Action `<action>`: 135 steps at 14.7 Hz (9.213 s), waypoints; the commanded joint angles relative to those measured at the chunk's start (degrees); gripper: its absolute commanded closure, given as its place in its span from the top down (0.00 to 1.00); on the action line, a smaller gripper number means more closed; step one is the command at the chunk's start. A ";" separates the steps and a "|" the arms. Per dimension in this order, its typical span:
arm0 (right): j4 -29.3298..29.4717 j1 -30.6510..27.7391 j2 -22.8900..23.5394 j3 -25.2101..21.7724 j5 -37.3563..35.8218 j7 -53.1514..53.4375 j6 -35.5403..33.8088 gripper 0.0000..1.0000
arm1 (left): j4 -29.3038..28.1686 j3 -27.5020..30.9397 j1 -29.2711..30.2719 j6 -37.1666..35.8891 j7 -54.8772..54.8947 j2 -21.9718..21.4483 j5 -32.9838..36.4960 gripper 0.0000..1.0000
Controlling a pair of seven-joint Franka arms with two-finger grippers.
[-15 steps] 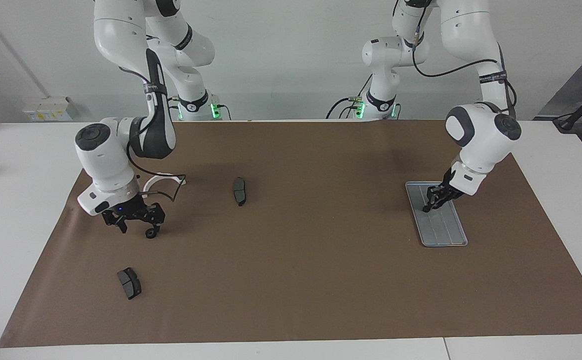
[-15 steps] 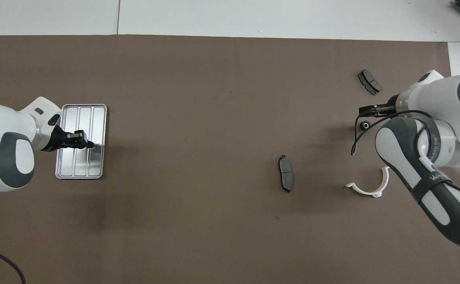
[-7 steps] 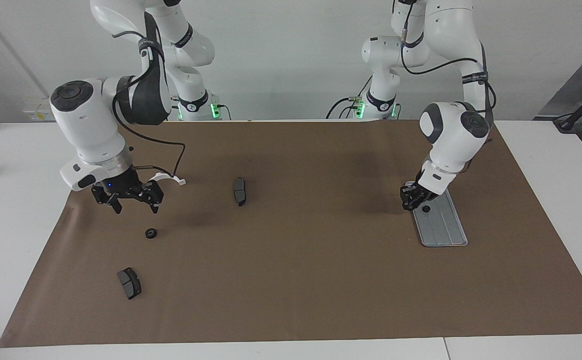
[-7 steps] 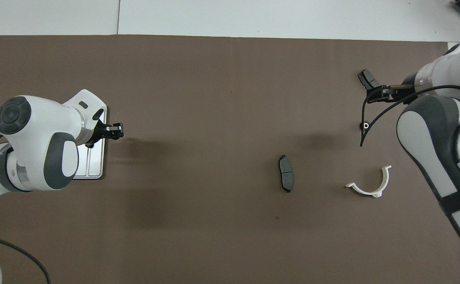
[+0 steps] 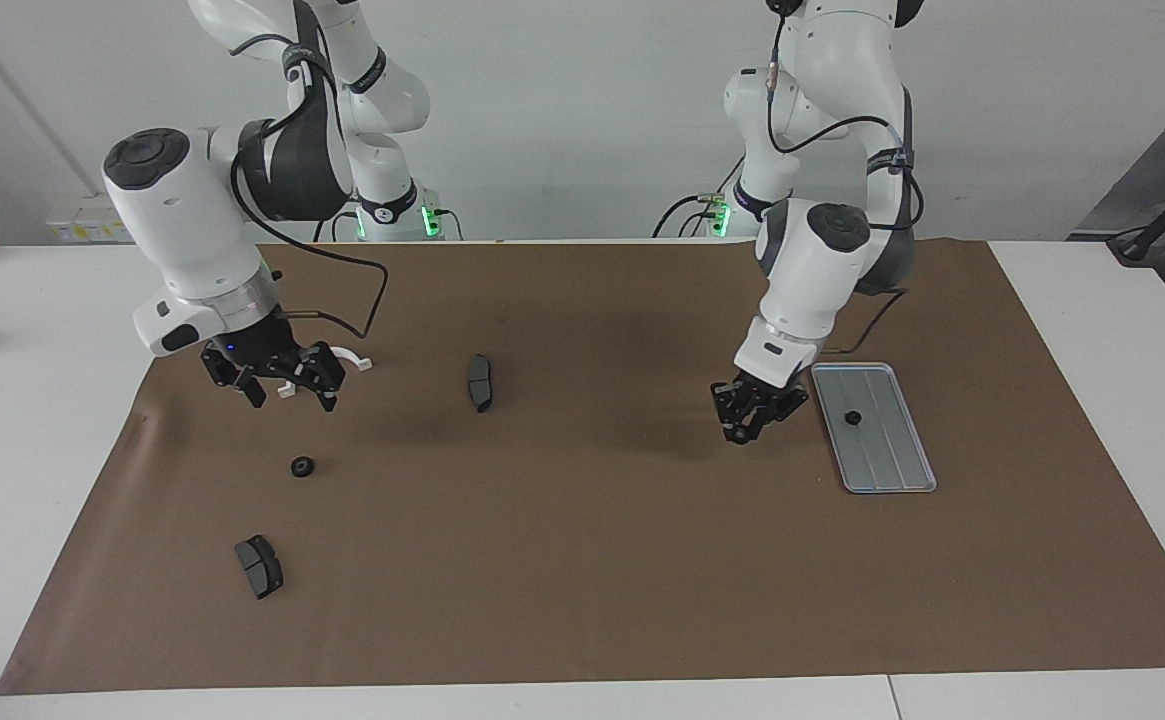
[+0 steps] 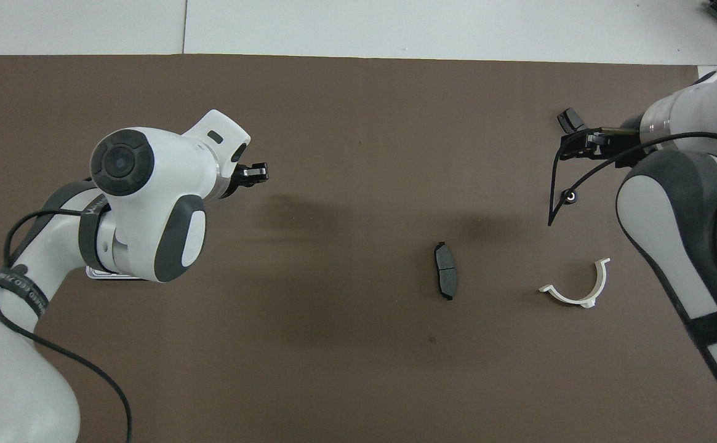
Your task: Place bearing gear from tray to pile
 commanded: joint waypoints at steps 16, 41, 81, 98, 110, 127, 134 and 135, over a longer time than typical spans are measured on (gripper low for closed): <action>-4.42 4.72 3.97 0.72 1.22 2.91 12.95 1.00 | 12.94 0.10 -12.63 13.22 -12.32 16.12 0.49 0.45; 11.05 28.18 28.58 -0.16 -25.41 22.51 30.97 1.00 | -9.56 0.98 16.80 -4.97 14.73 -4.19 1.10 1.00; -5.54 6.05 4.16 2.30 -7.92 -8.58 10.58 0.00 | 15.21 1.07 -5.32 -0.84 -10.99 10.57 1.19 0.00; -20.96 0.67 0.90 2.21 -7.66 -8.17 26.24 1.00 | 15.22 -1.39 -12.37 17.54 -14.69 17.87 -1.00 0.26; 2.33 10.77 13.36 3.00 -2.21 3.61 25.25 1.00 | 2.43 -0.34 -7.11 3.30 -8.13 2.97 -0.57 1.00; 6.66 23.44 27.35 2.83 -21.46 18.12 30.89 0.49 | 2.20 -0.16 21.99 -30.18 23.36 -17.20 4.00 1.00; 6.31 23.70 27.18 2.91 -21.37 18.03 30.10 0.48 | 18.47 -0.07 25.42 -43.00 24.07 -12.80 4.18 1.00; 6.31 23.62 27.18 2.91 -21.46 17.94 29.92 0.48 | 17.52 -0.07 25.51 -43.89 24.07 -13.67 4.09 1.00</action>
